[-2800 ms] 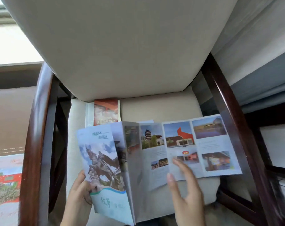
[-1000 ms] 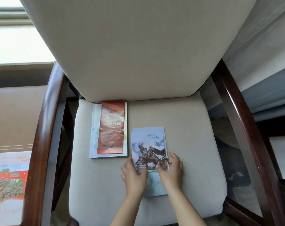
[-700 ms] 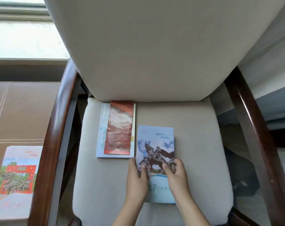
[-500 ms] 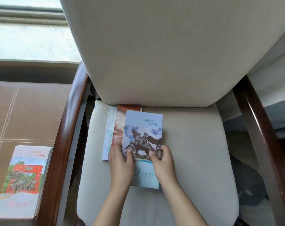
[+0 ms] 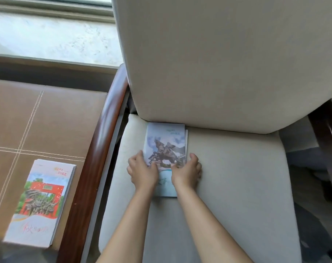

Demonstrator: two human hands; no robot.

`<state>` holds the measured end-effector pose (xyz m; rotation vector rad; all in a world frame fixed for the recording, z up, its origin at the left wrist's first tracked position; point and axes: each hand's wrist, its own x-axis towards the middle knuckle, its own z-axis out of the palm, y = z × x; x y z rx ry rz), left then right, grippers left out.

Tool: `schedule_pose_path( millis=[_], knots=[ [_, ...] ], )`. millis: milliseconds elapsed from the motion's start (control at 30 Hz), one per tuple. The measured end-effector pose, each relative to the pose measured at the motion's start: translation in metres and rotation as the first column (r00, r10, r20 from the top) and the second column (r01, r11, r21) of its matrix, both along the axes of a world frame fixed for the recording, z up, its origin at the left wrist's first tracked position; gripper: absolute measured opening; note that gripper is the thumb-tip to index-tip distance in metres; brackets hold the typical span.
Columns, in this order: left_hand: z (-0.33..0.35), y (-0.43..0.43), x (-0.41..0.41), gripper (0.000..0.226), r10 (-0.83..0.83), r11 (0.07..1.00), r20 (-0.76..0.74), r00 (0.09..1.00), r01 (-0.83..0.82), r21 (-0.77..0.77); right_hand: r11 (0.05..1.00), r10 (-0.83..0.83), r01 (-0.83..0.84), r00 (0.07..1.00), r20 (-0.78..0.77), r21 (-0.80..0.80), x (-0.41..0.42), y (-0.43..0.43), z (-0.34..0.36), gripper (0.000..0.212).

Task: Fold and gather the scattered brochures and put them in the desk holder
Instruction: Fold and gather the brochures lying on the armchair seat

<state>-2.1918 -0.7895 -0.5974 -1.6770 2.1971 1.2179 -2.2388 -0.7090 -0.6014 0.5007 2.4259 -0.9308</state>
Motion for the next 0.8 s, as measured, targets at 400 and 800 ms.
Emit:
schedule_pose_path(
  millis=[400, 800],
  knots=[
    [0.005, 0.059, 0.013, 0.061, -0.169, 0.985, 0.002, 0.986, 0.168, 0.037, 0.980, -0.192, 0.188, 0.978, -0.076, -0.066, 0.023, 0.070, 0.003, 0.055],
    [0.018, 0.085, 0.042, 0.026, -0.080, 0.905, -0.203, 0.976, 0.157, 0.396, 0.855, -0.208, 0.292, 0.950, 0.234, -0.428, 0.023, 0.127, 0.022, 0.026]
  ],
)
